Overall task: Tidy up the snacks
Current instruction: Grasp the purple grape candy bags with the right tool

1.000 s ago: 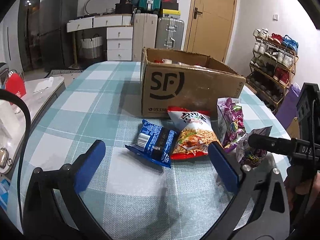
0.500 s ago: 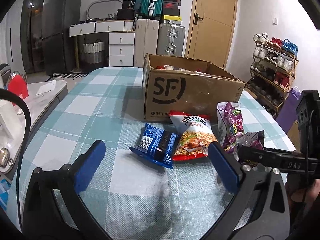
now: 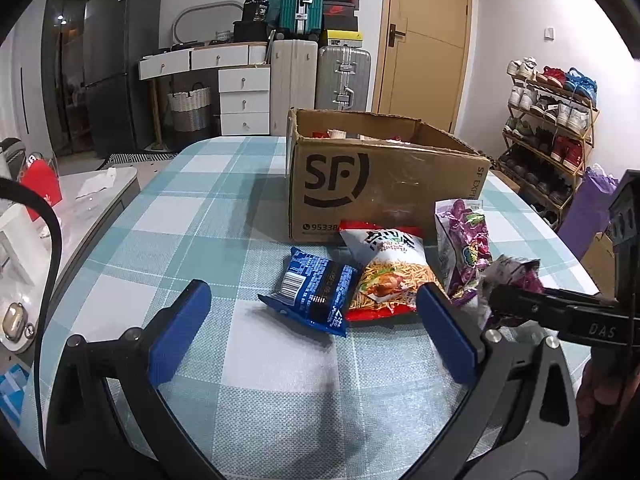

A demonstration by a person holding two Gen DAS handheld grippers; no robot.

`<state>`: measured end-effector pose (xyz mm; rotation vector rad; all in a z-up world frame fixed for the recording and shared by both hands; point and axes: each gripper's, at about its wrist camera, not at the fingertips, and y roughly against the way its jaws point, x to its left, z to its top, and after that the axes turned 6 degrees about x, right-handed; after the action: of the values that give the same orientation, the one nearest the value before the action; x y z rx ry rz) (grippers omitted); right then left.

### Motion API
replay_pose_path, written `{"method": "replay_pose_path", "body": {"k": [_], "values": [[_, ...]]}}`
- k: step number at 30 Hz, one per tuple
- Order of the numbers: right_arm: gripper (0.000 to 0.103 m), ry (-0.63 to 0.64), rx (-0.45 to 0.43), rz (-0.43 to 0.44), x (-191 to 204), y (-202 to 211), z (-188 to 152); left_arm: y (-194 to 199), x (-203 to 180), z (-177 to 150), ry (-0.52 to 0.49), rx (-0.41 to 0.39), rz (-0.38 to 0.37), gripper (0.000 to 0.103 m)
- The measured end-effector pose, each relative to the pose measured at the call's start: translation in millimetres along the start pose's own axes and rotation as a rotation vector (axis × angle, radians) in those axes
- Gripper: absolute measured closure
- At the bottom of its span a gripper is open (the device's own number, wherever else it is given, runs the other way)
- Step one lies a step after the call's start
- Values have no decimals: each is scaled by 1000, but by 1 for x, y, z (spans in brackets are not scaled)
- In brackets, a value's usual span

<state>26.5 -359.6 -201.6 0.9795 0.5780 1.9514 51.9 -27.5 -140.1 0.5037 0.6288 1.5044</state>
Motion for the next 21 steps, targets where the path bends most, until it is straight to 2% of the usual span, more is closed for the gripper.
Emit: {"method": "replay_pose_path", "body": {"k": [5,12,15,19,21], "values": [[45,3,-64,9,-1,14,-2,-4,2,0,9,23,4,1],[45,38,-125,-50,-4,32,0,-13,6,1,29,63,-5,1],[45,61,-144,-81,-7,36,1,-21,14,0,63,112,-9,1],[45,45,-158,-50,-14,39,2,-33,26,1,65,178,24,1],[45,36,-164,-35,-17,41,1,-39,33,8,71,201,10,1]]}}
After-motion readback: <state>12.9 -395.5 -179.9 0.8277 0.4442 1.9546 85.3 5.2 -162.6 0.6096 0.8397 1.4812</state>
